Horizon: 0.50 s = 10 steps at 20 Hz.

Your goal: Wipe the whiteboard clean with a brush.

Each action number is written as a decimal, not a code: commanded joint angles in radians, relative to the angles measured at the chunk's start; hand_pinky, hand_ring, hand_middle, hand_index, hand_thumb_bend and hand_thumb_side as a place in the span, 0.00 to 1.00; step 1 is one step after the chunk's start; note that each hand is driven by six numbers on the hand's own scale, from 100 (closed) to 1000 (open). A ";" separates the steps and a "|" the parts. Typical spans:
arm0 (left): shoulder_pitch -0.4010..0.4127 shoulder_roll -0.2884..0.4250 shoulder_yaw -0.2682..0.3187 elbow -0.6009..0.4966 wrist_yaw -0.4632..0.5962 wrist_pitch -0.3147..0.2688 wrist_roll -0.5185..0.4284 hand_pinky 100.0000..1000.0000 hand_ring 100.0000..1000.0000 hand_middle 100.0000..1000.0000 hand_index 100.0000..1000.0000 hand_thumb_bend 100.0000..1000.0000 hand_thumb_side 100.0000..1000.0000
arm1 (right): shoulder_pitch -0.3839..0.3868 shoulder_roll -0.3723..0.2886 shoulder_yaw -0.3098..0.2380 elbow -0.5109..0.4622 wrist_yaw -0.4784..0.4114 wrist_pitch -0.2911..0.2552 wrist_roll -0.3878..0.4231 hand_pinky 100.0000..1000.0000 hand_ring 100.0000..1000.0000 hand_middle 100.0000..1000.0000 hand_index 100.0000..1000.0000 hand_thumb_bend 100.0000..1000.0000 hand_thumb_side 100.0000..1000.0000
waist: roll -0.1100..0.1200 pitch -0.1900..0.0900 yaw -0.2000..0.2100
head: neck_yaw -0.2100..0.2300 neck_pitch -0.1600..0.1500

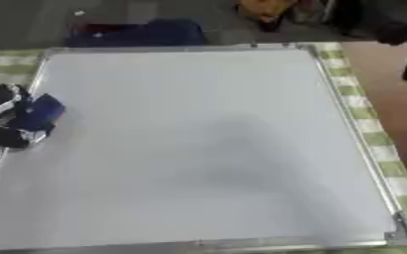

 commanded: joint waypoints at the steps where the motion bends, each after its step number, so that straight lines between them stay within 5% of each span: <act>1: -0.007 -0.027 -0.037 -0.011 -0.026 -0.036 -0.004 0.58 0.39 0.13 0.05 0.04 0.41 | -0.009 -0.017 -0.011 -0.014 -0.008 0.003 -0.001 0.70 0.53 0.40 0.18 0.10 0.95 | -0.004 -0.017 -0.004 | 0.004 -0.010; 10: -0.017 -0.056 -0.059 -0.030 -0.061 -0.067 0.005 0.58 0.39 0.13 0.05 0.04 0.40 | -0.012 -0.016 -0.010 -0.014 -0.011 0.008 0.002 0.70 0.53 0.39 0.18 0.10 0.95 | -0.001 -0.018 -0.006 | 0.004 -0.011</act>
